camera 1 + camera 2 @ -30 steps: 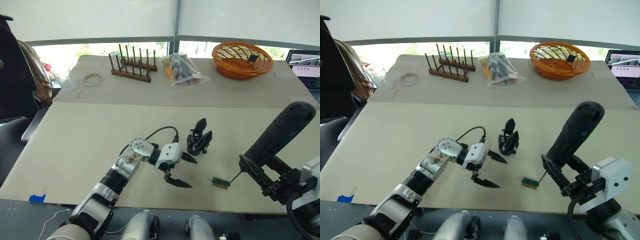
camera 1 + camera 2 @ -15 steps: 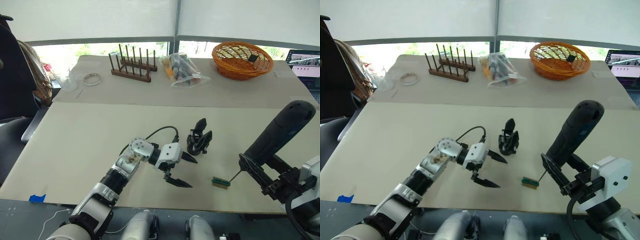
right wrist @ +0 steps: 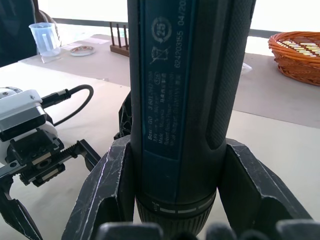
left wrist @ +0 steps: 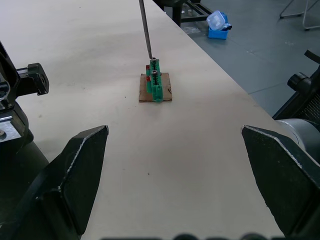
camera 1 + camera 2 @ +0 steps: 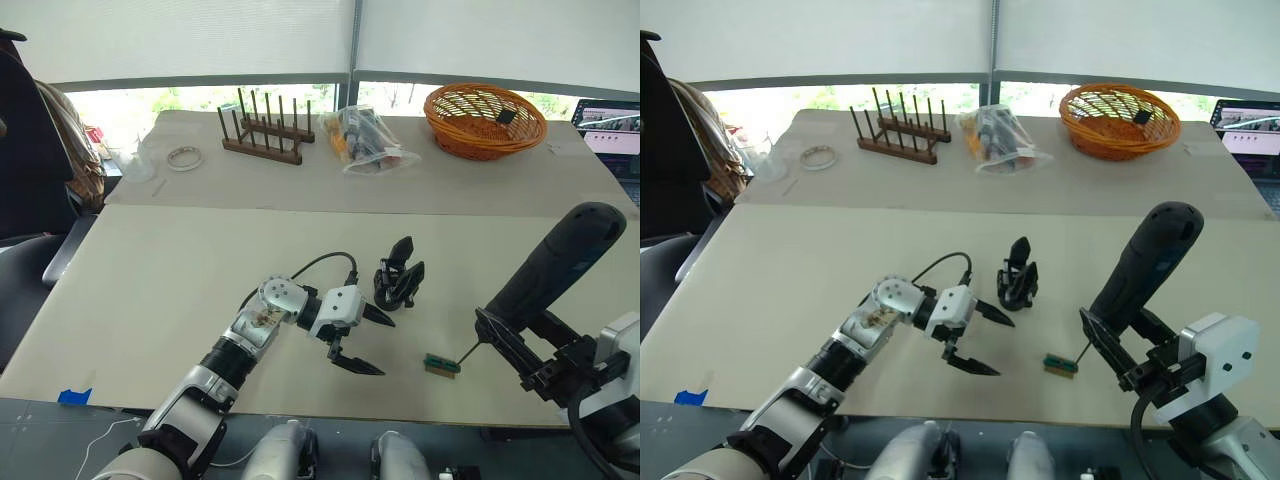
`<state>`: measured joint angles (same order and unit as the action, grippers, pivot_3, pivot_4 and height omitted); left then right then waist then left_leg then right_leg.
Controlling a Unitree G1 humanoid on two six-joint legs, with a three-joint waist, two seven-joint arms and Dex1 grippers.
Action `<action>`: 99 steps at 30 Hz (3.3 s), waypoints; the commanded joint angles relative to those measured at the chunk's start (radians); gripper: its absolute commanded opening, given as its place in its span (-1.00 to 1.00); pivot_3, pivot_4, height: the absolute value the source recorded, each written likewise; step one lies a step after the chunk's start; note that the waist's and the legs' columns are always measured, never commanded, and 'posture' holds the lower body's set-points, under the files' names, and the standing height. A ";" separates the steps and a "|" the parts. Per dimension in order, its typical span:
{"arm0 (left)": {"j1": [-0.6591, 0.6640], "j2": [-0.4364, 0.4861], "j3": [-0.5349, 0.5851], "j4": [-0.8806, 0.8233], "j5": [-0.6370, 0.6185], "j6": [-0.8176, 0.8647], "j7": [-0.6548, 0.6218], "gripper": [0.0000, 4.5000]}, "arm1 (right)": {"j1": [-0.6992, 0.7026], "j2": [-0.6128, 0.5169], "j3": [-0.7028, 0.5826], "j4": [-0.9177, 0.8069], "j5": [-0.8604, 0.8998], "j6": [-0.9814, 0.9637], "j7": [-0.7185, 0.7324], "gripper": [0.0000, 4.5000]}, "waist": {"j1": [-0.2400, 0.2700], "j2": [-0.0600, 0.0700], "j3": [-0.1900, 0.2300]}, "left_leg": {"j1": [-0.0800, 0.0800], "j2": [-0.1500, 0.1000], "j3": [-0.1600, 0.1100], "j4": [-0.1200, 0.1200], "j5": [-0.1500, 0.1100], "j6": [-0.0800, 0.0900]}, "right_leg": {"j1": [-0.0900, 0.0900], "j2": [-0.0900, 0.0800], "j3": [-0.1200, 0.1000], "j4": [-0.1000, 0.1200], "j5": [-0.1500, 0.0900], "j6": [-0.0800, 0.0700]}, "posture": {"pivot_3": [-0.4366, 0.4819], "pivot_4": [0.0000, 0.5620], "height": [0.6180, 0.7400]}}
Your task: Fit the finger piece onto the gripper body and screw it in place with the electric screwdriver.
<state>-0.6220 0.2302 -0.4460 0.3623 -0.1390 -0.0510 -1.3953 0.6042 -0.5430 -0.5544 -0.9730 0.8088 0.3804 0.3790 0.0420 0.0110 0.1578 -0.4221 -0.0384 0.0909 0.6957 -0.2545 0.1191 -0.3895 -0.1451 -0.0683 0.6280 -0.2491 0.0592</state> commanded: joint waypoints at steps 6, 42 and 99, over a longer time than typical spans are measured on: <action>-0.012 -0.003 0.014 -0.021 -0.014 -0.015 -0.004 1.00 | -0.002 -0.021 -0.036 -0.056 0.035 -0.014 -0.014 -0.14 | 0.000 0.000 0.000 | 0.000 0.000 0.000 0.000 0.000 0.000 | 0.000 0.000 0.000 0.000 0.000 0.000 | -0.05 -0.47 1.00; -0.015 -0.006 0.014 -0.014 -0.011 -0.020 -0.001 1.00 | 0.028 0.005 -0.047 -0.046 0.023 -0.039 0.028 -0.14 | 0.000 0.000 0.000 | 0.000 0.000 0.000 0.000 0.000 0.000 | 0.000 0.000 0.000 0.000 0.000 0.000 | -0.05 -0.47 1.00; -0.017 -0.007 0.017 -0.025 -0.014 -0.014 -0.003 1.00 | 0.044 -0.055 -0.051 -0.042 0.050 0.008 0.040 -0.14 | 0.000 0.000 0.000 | 0.000 0.000 0.000 0.000 0.000 0.000 | 0.000 0.000 0.000 0.000 0.000 0.000 | -0.05 -0.47 1.00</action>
<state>-0.6244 0.2284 -0.4385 0.3625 -0.1391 -0.0597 -1.3948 0.6532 -0.5921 -0.5657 -0.9797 0.8395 0.4057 0.4127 0.0423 0.0110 0.1579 -0.4221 -0.0383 0.0909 0.6958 -0.2546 0.1192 -0.3894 -0.1451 -0.0682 0.6278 -0.2491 0.0592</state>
